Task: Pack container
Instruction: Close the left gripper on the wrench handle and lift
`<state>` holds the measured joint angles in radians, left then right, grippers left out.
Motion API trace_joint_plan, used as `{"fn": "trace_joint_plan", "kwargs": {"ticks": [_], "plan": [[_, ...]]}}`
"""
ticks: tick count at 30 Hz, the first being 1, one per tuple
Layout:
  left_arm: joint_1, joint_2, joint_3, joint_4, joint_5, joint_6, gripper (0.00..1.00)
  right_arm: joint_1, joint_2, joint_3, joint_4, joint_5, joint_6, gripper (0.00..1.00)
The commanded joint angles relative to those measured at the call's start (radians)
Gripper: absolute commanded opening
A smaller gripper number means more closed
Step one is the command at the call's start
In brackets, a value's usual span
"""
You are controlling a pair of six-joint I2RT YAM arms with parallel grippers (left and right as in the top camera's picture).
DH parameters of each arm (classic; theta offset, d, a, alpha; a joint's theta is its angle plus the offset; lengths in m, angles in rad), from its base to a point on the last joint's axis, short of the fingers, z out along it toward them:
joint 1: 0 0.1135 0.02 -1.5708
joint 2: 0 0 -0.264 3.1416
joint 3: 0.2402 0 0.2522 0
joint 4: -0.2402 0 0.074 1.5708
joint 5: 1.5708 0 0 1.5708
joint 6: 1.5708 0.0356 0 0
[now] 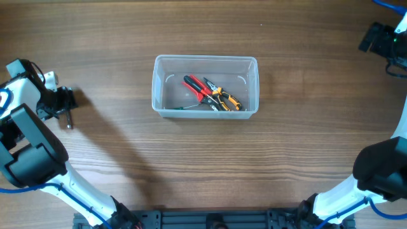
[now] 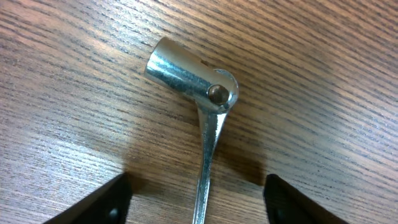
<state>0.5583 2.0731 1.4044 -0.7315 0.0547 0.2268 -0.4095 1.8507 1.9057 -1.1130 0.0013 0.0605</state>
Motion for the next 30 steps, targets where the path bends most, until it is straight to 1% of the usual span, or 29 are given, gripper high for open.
{"fn": "trace_joint_plan", "kwargs": {"ticks": [1,7,9,13,15,18,20,25,30], "plan": [[0.0,0.037,-0.004,-0.001,0.054,0.001,0.59,-0.003,0.016,0.0,0.003,0.01,0.019,1.0],[0.0,0.037,-0.004,-0.002,0.058,-0.003,0.37,-0.003,0.016,0.0,0.003,0.01,0.018,1.0],[0.0,0.037,-0.004,-0.001,0.071,-0.007,0.32,-0.003,0.016,0.0,0.003,0.01,0.019,1.0],[0.0,0.037,-0.004,-0.001,0.084,-0.01,0.29,-0.003,0.016,0.0,0.003,0.01,0.019,1.0],[0.0,0.037,-0.004,-0.001,0.083,-0.01,0.24,-0.003,0.016,0.0,0.003,0.01,0.018,1.0],[0.0,0.037,-0.004,0.002,0.083,-0.01,0.2,-0.003,0.016,0.0,0.003,0.01,0.019,1.0],[0.0,0.037,-0.004,0.003,0.083,-0.01,0.18,-0.003,0.016,0.0,0.003,0.01,0.019,1.0],[0.0,0.037,-0.004,0.003,0.083,-0.01,0.17,-0.003,0.016,0.0,0.003,0.01,0.019,1.0],[0.0,0.037,-0.004,0.003,0.083,-0.01,0.11,-0.003,0.016,0.0,0.003,0.01,0.018,1.0]]}}
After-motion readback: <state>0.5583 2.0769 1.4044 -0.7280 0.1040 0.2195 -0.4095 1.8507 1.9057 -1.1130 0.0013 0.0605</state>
